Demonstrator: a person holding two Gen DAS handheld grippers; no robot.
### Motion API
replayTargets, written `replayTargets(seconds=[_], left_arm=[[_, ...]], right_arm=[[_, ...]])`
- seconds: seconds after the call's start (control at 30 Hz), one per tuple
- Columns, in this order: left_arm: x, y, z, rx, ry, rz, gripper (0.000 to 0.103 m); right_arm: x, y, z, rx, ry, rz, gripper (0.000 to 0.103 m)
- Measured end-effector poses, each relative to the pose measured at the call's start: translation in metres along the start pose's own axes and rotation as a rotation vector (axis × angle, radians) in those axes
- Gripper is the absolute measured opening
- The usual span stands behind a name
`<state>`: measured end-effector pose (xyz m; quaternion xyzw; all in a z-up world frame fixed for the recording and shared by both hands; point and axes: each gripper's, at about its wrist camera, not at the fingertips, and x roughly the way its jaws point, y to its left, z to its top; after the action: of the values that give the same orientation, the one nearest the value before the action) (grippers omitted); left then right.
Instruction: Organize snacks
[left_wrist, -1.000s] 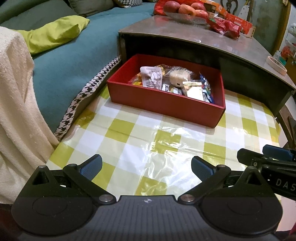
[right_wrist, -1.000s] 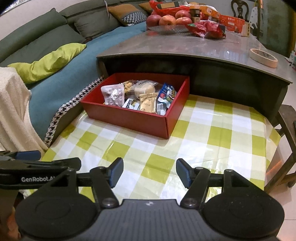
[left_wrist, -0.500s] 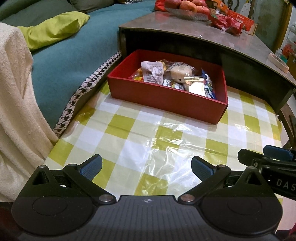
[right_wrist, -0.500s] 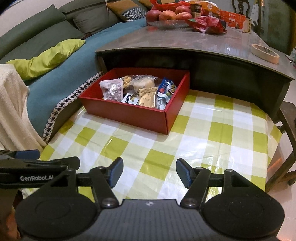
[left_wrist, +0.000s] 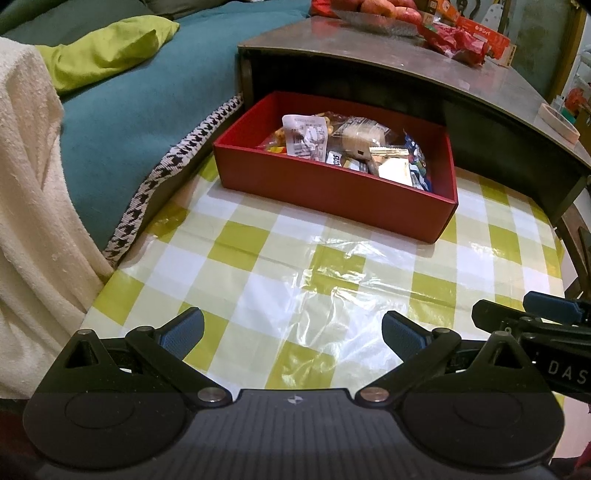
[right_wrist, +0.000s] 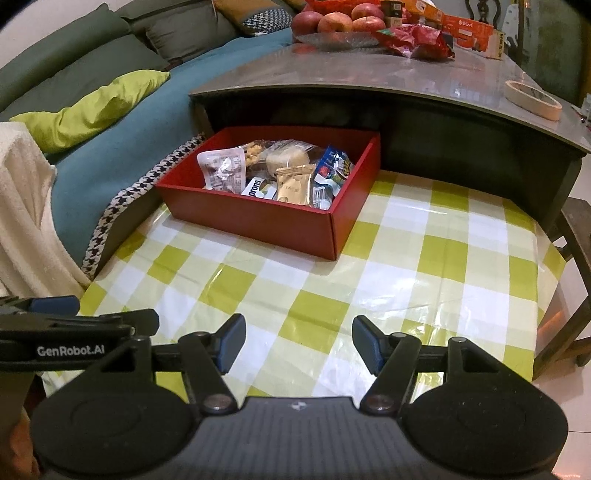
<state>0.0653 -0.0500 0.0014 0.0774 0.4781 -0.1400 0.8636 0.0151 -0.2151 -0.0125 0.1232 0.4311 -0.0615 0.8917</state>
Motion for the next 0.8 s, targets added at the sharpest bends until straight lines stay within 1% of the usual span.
replayTargets(seconds=[0.8], left_arm=[[0.0024,0.0021,-0.0001,-0.002,0.01,0.006,0.103]], right_arm=[[0.0078,-0.0021,-0.0028,-0.006,0.028,-0.015,0.074]])
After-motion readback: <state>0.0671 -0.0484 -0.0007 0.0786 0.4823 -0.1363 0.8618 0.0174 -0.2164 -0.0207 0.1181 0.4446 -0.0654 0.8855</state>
